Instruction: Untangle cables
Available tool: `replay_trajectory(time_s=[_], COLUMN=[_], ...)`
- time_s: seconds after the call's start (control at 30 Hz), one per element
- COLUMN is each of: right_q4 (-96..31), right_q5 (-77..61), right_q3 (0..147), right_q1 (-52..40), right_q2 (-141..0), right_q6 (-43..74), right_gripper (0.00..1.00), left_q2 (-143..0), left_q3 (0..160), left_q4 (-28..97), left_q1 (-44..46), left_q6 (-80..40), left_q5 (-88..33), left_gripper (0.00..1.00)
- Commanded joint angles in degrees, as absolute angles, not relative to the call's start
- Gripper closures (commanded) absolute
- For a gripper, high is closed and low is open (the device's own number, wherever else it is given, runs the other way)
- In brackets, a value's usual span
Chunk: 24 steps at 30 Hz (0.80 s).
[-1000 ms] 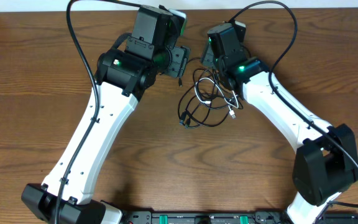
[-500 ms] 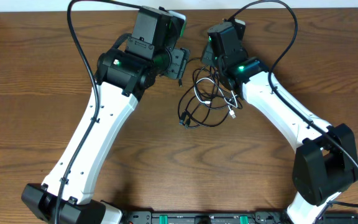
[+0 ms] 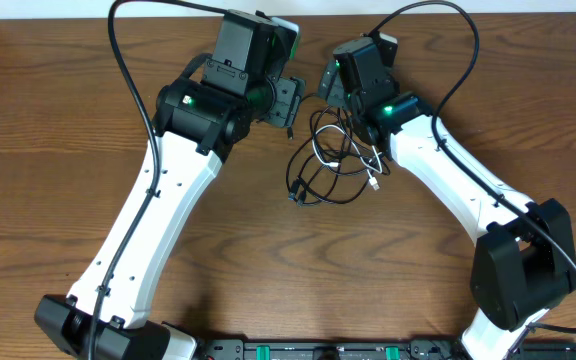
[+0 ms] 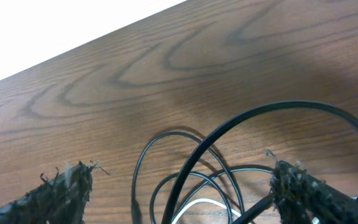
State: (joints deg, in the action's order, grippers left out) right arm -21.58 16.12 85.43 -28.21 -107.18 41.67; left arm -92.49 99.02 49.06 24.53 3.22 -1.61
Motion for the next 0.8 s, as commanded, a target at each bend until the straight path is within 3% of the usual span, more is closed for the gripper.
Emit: replay_trajectory(time_s=[0.0,0.27,0.77], right_q4=[-21.17,-19.2,-19.18], right_q5=[17.93,17.63,16.99], right_q3=[85.49,85.49,85.47], right_q1=[-27.2,-25.21,-25.21], right_q2=[-105.78,-107.11,-109.16], right_q6=[44.82,46.28,46.28], right_gripper=[0.13,0.19,0.19], left_q2=[-92.82,-92.82,-92.82], left_q3=[98.48,98.48,98.48], left_q4=[49.1,49.08,49.08], left_q1=[24.51,24.51,24.51], left_q6=[2.98,2.98,2.98], left_q5=[-2.13,-2.13,-2.13], left_gripper=[0.31,0.31,0.31])
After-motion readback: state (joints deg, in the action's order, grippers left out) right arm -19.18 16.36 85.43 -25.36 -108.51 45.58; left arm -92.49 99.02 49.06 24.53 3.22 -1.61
